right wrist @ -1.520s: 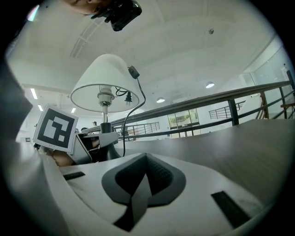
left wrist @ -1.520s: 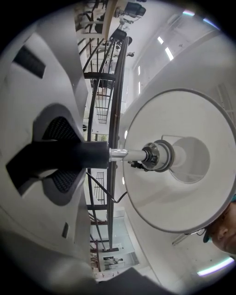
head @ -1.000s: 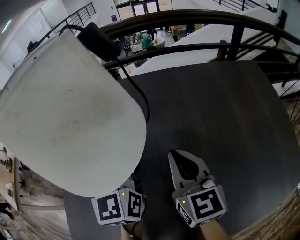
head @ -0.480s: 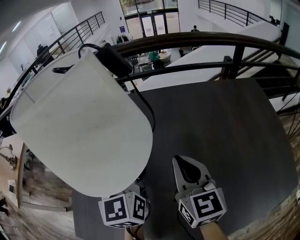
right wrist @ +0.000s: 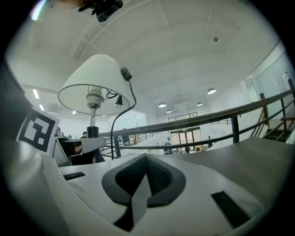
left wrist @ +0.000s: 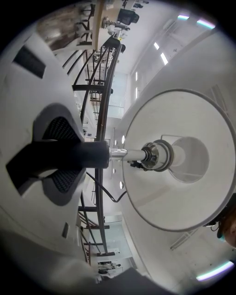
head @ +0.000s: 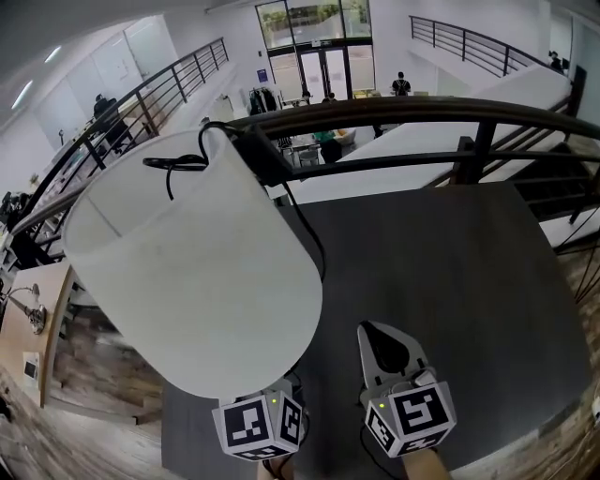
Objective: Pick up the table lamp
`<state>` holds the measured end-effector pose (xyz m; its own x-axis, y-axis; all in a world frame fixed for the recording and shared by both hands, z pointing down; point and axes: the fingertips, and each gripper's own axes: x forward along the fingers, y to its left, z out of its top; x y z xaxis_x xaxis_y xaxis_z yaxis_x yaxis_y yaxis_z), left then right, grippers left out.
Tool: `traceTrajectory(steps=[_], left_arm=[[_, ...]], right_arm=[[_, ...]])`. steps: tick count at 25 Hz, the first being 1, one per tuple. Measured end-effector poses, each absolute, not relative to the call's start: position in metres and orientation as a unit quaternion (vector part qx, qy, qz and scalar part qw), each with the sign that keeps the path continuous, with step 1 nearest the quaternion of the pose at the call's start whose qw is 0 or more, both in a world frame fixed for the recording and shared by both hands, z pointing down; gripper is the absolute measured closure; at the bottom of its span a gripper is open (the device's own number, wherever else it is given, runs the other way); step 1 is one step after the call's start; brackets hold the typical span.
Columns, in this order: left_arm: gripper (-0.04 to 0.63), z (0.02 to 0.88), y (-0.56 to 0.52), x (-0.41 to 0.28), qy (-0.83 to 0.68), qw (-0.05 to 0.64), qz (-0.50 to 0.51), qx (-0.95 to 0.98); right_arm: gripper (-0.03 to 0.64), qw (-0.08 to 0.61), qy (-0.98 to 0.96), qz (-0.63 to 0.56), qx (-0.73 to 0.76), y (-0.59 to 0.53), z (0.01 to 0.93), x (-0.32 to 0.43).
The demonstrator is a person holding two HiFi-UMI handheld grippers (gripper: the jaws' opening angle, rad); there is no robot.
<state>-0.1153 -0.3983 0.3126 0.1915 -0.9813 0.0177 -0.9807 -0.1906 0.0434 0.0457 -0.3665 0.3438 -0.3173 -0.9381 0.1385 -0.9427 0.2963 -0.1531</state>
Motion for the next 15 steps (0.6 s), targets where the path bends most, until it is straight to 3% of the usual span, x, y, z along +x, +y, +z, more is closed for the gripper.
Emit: traceTrajectory(steps=[15], left_arm=[[0.423,0.290,-0.386,-0.123,-0.636,0.025,-0.007,0.771]], right_arm=[[0.607,0.000,-0.801,0.115,0.588,-0.363,0.324,0.042]])
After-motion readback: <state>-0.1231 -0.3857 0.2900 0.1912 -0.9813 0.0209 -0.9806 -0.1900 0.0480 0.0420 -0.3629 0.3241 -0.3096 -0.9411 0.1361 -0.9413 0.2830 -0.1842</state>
